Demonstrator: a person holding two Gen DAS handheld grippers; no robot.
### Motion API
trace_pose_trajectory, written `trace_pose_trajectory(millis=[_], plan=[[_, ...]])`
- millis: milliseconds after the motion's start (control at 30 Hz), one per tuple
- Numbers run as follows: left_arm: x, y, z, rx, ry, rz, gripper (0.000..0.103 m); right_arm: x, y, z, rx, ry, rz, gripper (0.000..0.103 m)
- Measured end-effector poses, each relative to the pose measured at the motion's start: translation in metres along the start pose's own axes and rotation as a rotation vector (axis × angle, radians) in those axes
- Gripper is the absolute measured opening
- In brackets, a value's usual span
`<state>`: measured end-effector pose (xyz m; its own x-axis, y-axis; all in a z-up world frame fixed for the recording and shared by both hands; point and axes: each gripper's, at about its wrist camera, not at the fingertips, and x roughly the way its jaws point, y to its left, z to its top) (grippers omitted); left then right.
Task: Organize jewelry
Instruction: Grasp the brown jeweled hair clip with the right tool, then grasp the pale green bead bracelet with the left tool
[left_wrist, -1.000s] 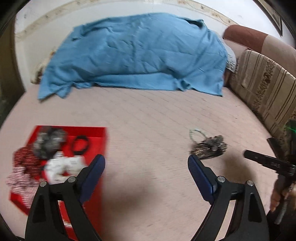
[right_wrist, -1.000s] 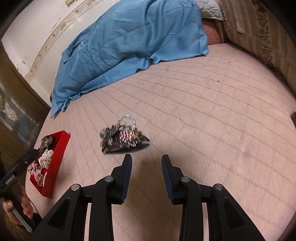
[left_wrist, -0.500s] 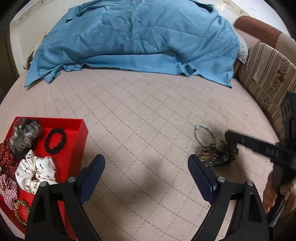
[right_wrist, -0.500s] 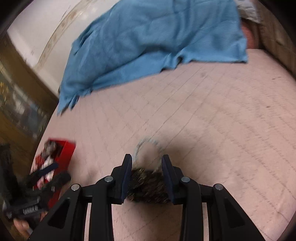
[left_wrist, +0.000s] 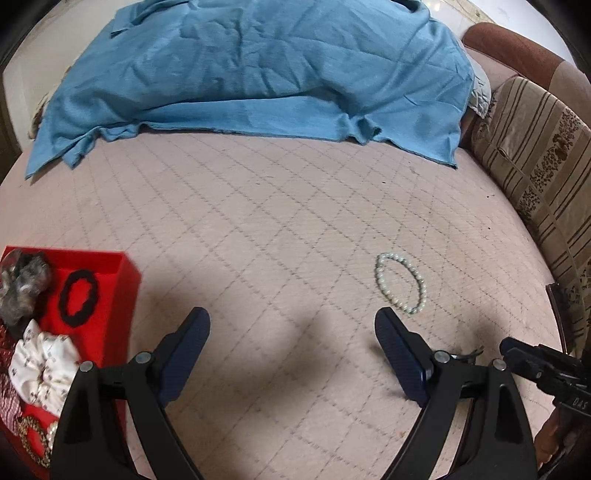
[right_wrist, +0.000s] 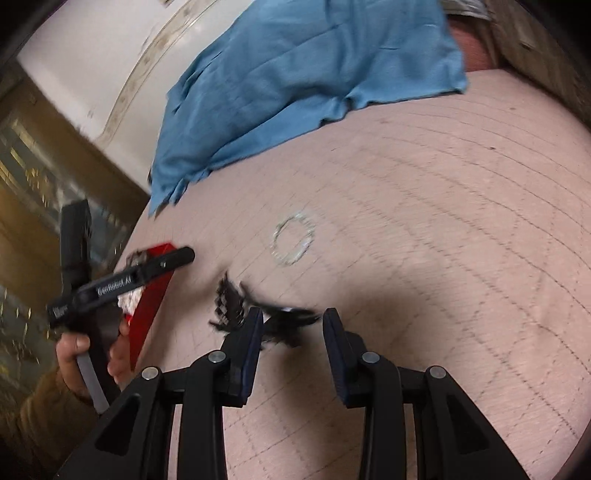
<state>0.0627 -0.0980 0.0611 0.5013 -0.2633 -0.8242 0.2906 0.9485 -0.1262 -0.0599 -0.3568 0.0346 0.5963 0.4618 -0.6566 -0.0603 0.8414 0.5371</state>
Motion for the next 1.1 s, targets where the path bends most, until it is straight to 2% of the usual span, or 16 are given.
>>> trace_pose_trajectory(millis=[167, 333, 433, 667, 767, 933, 1033, 1100], plan=[[0.023, -0.017, 0.015, 0.050, 0.036, -0.015, 0.090, 0.002, 0.003, 0.000, -0.021, -0.013, 0.028, 0.043], [0.055, -0.031, 0.026, 0.078, 0.104, -0.055, 0.090, 0.013, 0.018, 0.004, -0.123, 0.006, 0.044, 0.048], [0.075, -0.034, 0.033, 0.062, 0.144, -0.084, 0.081, 0.019, 0.024, 0.005, -0.172, 0.020, 0.027, 0.048], [0.088, -0.046, 0.045, 0.104, 0.129, -0.070, 0.080, 0.017, 0.045, -0.003, -0.281, 0.023, 0.080, 0.048], [0.093, -0.052, 0.047, 0.127, 0.125, -0.062, 0.080, 0.021, 0.056, -0.007, -0.350, 0.019, 0.020, 0.048], [0.098, -0.064, 0.041, 0.202, 0.108, -0.023, 0.078, 0.024, 0.050, -0.003, -0.320, 0.012, 0.005, 0.048], [0.095, -0.066, 0.041, 0.216, 0.096, -0.029, 0.057, 0.029, 0.052, 0.000, -0.337, 0.009, 0.000, 0.048], [0.092, -0.063, 0.043, 0.195, 0.097, -0.045, 0.027, 0.037, 0.051, 0.005, -0.331, 0.022, -0.002, 0.048]])
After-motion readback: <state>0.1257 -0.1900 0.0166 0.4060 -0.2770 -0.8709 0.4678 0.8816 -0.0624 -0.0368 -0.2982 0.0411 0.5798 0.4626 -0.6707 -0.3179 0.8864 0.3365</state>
